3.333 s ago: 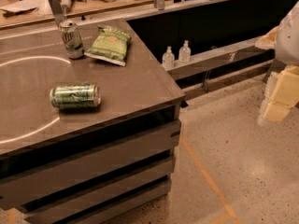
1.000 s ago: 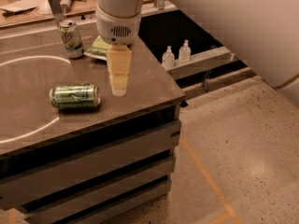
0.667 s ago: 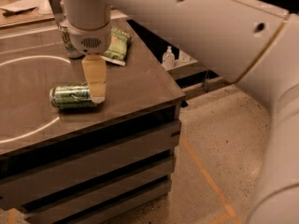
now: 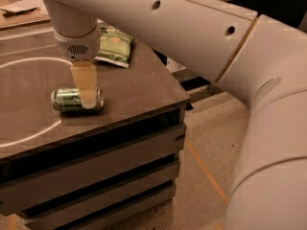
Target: Place green can upright
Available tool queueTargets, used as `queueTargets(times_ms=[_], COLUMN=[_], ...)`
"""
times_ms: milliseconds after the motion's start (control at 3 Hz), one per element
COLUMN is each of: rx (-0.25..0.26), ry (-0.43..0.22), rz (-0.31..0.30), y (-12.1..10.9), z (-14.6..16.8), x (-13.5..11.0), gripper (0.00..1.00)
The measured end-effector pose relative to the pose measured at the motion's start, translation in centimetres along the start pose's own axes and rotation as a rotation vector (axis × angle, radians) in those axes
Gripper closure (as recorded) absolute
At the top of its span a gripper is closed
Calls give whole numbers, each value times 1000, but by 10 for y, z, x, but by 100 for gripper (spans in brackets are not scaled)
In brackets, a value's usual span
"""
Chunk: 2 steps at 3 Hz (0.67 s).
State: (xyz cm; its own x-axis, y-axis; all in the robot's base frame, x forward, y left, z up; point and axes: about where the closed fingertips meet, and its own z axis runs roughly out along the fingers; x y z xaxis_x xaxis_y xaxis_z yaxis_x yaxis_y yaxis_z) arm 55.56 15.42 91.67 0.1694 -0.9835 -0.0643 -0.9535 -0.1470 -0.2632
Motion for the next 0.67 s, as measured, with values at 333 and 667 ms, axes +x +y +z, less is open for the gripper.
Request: queueTargets(times_ms=[333,667], rx=[-26,-78], ry=[-35,-48], rz=[-32,-94], y=[0,-1], z=[6,24], x=[-16,-56], gripper=[0,0])
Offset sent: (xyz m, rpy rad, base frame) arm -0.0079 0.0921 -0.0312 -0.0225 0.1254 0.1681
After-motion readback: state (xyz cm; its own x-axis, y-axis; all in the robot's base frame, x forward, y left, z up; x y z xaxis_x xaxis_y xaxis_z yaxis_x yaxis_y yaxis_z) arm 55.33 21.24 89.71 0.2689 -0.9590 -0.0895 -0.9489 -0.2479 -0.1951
